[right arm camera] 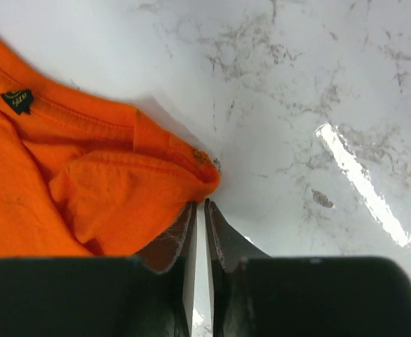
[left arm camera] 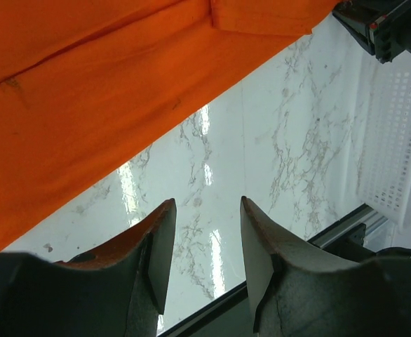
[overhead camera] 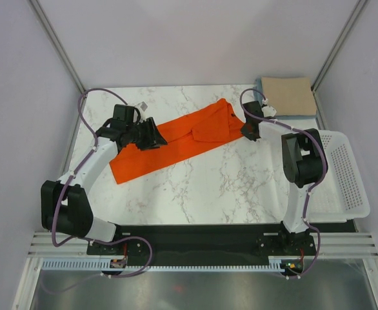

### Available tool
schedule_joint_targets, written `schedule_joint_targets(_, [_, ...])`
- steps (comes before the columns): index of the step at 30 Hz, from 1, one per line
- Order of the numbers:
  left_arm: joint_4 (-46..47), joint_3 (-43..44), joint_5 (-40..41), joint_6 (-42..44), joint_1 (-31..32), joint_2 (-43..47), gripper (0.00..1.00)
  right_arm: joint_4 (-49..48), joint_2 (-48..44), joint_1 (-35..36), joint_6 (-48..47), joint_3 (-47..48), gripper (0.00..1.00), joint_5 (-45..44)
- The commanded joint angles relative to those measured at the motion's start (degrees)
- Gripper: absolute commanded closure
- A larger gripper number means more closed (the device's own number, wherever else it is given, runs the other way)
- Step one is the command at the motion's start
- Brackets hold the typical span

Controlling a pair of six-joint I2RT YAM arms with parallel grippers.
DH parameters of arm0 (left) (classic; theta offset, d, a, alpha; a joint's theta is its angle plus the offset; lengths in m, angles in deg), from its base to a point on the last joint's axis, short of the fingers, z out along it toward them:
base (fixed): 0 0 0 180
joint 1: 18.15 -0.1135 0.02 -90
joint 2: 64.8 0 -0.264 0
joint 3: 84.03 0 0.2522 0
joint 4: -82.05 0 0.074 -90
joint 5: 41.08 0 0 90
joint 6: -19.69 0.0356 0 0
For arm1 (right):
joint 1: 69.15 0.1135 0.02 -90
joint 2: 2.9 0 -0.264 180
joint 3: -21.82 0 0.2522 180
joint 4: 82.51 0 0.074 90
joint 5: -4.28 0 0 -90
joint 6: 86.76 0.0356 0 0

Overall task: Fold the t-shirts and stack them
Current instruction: Fold the tshirt

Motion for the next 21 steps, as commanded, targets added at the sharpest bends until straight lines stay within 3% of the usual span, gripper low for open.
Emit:
schedule_joint_targets(1, [0.2,-0.1,2.8,-0.6,-0.1,0.3,0.50,-1.4,2.0,-1.8,-0.4,-0.6,0.85,-0.7])
schedule_joint_targets(8, [0.0,2.4,7.3,-0.4,-0.7,0.4,0.50,-3.7,7.4,-3.7,-5.8,5.2,0.91,1.2])
schedule_joint_targets(19, [-0.3,3.6,8.6,0.3,-4.9,-1.6,0.50,-3.8,22.1,-7.2,-13.8,29.4,0.93,10.4])
schedule_joint_targets(21, [-0.2,2.6,12.8,1.5,-5.6,-1.7,0.51,-3.7,25.2,-7.4,-15.6,34.5,0.93,13.9])
